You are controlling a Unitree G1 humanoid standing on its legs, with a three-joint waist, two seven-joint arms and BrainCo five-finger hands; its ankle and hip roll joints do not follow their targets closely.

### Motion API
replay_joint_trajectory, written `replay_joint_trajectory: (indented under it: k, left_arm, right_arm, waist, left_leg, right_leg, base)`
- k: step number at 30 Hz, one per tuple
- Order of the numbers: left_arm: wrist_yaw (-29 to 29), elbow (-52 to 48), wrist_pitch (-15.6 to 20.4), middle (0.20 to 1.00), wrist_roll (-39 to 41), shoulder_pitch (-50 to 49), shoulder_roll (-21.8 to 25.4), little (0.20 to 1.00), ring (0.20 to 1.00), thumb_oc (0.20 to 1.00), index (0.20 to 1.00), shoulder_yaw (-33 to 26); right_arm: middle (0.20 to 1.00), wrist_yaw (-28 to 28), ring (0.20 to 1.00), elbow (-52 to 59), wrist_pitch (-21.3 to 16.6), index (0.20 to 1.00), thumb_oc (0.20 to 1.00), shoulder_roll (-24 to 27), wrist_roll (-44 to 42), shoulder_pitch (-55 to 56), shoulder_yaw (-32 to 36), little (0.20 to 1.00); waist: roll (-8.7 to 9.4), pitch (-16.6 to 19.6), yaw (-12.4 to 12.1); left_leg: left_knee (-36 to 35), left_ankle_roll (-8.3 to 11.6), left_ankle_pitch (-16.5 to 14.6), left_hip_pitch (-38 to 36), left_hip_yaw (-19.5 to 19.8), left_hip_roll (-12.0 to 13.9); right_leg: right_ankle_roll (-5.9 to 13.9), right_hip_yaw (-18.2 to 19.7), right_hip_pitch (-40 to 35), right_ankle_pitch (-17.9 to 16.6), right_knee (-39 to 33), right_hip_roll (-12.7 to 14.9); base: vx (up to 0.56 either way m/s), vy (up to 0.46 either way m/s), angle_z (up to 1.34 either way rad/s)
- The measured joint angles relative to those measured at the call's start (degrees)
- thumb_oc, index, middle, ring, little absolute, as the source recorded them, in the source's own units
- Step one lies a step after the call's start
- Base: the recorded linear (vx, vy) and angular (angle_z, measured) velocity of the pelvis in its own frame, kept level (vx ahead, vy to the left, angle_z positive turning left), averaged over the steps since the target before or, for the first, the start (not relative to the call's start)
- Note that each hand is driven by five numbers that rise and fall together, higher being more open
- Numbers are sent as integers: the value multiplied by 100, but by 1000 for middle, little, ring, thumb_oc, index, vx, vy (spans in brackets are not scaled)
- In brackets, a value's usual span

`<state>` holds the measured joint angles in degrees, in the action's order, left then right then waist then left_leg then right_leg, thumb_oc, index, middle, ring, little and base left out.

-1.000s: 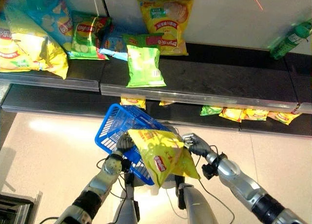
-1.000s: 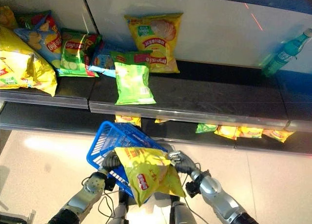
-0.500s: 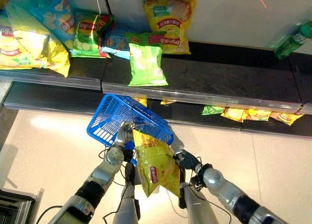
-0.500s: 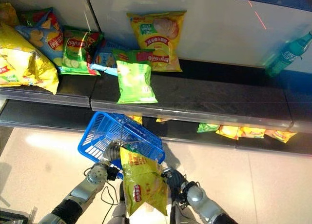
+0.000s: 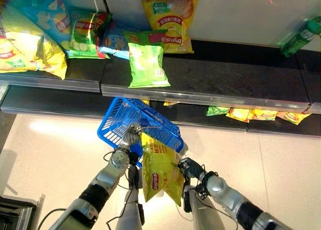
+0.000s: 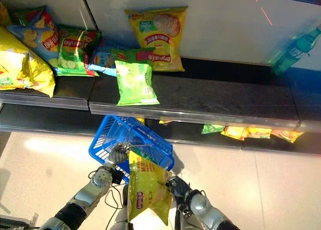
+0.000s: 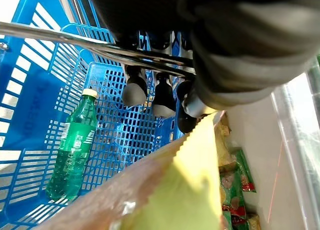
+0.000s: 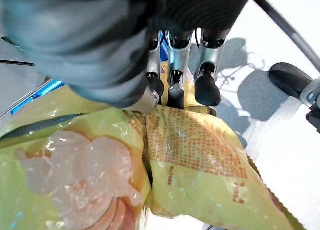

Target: Pick up the snacks into the basket

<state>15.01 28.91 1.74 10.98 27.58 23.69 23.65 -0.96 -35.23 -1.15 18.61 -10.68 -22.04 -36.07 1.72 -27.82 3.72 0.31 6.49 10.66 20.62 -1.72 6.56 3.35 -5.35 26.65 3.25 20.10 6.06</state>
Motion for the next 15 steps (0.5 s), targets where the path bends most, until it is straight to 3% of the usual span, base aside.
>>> replay_joint_trajectory:
  k: [6,15]
  left_arm:
    - [1,-11,-26,200,0,9,6,200,200,200,200,-1]
    - [39,-108,-30,200,16,20,7,200,200,200,200,125]
  right_arm:
    - [200,22,200,-28,19,200,200,-40,-14,93,175,200]
    - [200,520,200,-1214,62,200,200,-666,-547,-416,470,200]
  waist:
    - [32,-50,-5]
    - [-26,-82,-104]
  left_leg:
    - [-1,0,0,-1,-1,2]
    - [21,-1,2,-7,15,-1]
  right_leg:
    - [-8,-3,-16,-16,-29,-2]
    - [2,-37,-43,-23,-28,9]
  base:
    - [0,0,0]
    - [0,-1,0]
